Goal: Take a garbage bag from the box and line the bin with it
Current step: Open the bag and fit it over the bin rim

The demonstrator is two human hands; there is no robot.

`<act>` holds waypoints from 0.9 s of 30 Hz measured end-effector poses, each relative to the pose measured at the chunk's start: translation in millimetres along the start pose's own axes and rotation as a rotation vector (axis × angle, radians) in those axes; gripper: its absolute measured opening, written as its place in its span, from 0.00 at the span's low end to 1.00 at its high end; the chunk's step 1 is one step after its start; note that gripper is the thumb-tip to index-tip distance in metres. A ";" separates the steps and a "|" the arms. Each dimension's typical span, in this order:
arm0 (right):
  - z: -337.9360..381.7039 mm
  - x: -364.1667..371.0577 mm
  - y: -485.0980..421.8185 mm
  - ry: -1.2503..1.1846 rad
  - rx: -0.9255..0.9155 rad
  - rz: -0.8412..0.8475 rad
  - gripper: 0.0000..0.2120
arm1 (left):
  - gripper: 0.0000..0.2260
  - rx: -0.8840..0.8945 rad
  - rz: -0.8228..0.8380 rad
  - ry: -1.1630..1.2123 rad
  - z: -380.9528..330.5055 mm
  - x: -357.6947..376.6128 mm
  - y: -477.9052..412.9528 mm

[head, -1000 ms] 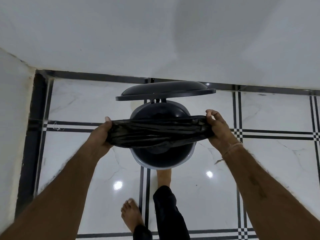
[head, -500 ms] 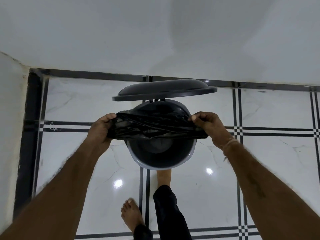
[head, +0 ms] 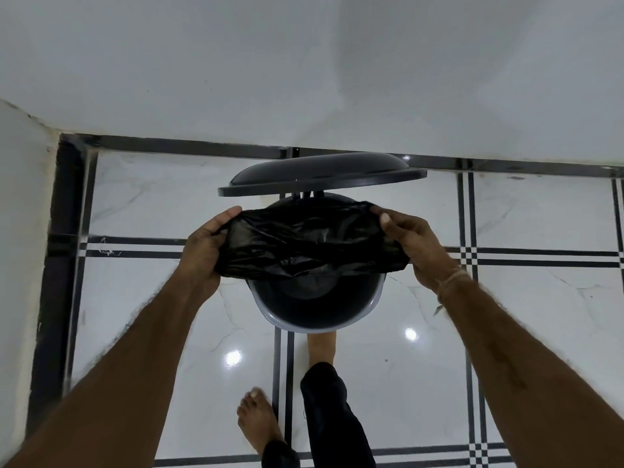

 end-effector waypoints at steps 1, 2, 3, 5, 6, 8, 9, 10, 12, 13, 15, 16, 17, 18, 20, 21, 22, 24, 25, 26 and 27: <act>0.2 2.3 -3.5 0.015 -0.022 -0.008 0.18 | 0.22 0.023 0.003 -0.021 0.2 2.2 -2.1; 2.6 5.3 -8.4 0.038 -0.048 -0.015 0.19 | 0.21 0.051 0.007 -0.033 -0.4 5.6 -5.6; 4.2 7.4 -15.0 0.063 -0.076 -0.017 0.19 | 0.20 0.081 0.013 -0.044 -1.9 9.7 -9.4; 7.7 12.4 -32.1 0.110 -0.108 -0.032 0.19 | 0.18 0.121 0.007 -0.091 -6.0 19.7 -19.0; 6.1 14.1 -42.3 0.141 -0.100 -0.046 0.19 | 0.17 0.123 -0.011 -0.127 -6.0 23.4 -25.2; -2.5 16.6 -58.5 0.212 -0.011 -0.052 0.21 | 0.16 0.100 -0.034 -0.199 -0.5 23.3 -35.4; -10.4 17.3 -62.8 0.248 0.061 -0.047 0.26 | 0.16 0.076 -0.029 -0.242 5.4 19.9 -38.5; -18.4 17.0 -64.0 0.285 0.129 -0.047 0.30 | 0.16 0.041 -0.018 -0.275 13.0 16.1 -39.0; -30.3 13.9 -58.8 0.311 0.223 -0.078 0.32 | 0.15 -0.038 -0.014 -0.279 27.1 8.0 -34.9; -34.1 11.7 -54.7 0.279 0.248 -0.102 0.33 | 0.15 -0.071 -0.023 -0.262 32.6 3.8 -30.6; -40.5 5.7 -47.1 0.199 0.250 -0.156 0.35 | 0.14 -0.106 -0.042 -0.214 42.9 -4.3 -23.6; -42.1 2.7 -42.9 0.166 0.254 -0.171 0.35 | 0.13 -0.123 -0.054 -0.185 47.4 -8.4 -19.6; -42.3 1.1 -38.2 0.135 0.263 -0.177 0.34 | 0.13 -0.147 -0.073 -0.149 51.8 -12.1 -15.0; -42.9 -0.1 -33.9 0.115 0.271 -0.176 0.32 | 0.13 -0.175 -0.101 -0.102 56.8 -14.6 -10.7; -45.6 0.0 -26.2 0.080 0.301 -0.180 0.29 | 0.12 -0.239 -0.170 -0.006 64.4 -17.1 -0.1; -47.9 0.4 -22.4 0.057 0.316 -0.189 0.27 | 0.11 -0.274 -0.204 0.035 68.0 -16.4 3.0; -50.4 2.2 -17.3 0.032 0.335 -0.204 0.26 | 0.09 -0.309 -0.236 0.080 70.7 -16.7 6.4; -56.9 7.9 -5.3 -0.050 0.355 -0.229 0.22 | 0.08 -0.363 -0.271 0.180 75.7 -17.4 11.5; -60.8 10.5 0.6 -0.106 0.351 -0.237 0.20 | 0.06 -0.388 -0.286 0.215 79.7 -18.1 13.7; -64.6 12.8 5.6 -0.171 0.335 -0.251 0.18 | 0.04 -0.414 -0.291 0.232 83.6 -18.6 16.9; -66.9 14.9 10.5 -0.245 0.314 -0.272 0.16 | 0.04 -0.442 -0.290 0.242 88.0 -17.5 22.3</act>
Point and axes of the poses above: each hand's wrist, its own y-axis away from the middle knuckle, its own x-axis out of the palm, z = x × y, the point moved 1 cm from there along -y, towards the middle knuckle, and after that the axes turned 9 degrees about y, right-handed, at the moved point
